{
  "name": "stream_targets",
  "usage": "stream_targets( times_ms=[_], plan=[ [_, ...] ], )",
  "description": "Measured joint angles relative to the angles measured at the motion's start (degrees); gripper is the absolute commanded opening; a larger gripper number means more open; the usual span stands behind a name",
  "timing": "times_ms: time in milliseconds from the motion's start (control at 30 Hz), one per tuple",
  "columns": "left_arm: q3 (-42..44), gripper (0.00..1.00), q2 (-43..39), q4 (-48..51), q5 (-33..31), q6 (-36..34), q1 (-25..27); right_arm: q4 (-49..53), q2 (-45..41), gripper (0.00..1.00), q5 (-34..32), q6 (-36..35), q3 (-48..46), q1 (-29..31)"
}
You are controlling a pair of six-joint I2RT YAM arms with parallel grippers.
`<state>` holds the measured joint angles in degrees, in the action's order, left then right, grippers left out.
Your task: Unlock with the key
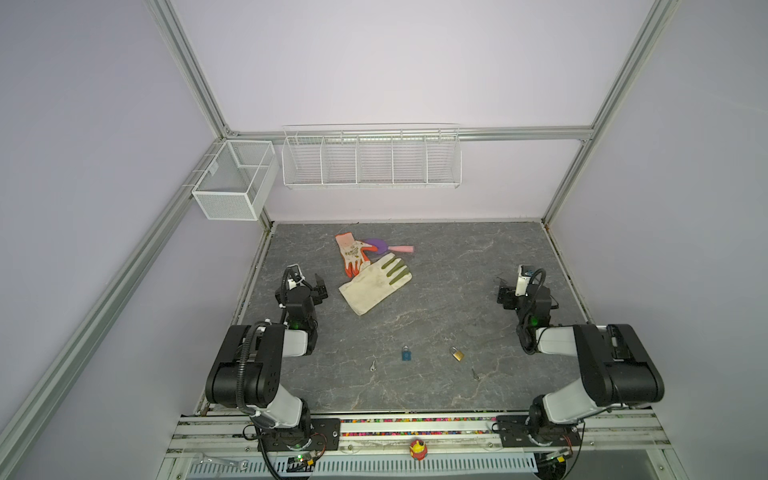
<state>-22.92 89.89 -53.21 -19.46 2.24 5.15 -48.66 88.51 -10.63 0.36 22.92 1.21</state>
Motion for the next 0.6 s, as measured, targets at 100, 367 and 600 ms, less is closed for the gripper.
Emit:
stream_targets(
  times_ms=[100, 367, 600],
  plan=[
    [0.00, 0.99, 0.00, 0.00, 0.00, 0.00, 0.00, 0.00, 0.00, 0.88, 0.00, 0.00, 0.00, 0.00],
    [0.00, 0.99, 0.00, 0.00, 0.00, -0.28, 0.00, 0.00, 0.00, 0.88, 0.02, 0.00, 0.00, 0.00],
    [0.00, 0.99, 0.00, 0.00, 0.00, -0.37, 0.00, 0.00, 0.00, 0.88, 0.00, 0.00, 0.00, 0.00]
  ],
)
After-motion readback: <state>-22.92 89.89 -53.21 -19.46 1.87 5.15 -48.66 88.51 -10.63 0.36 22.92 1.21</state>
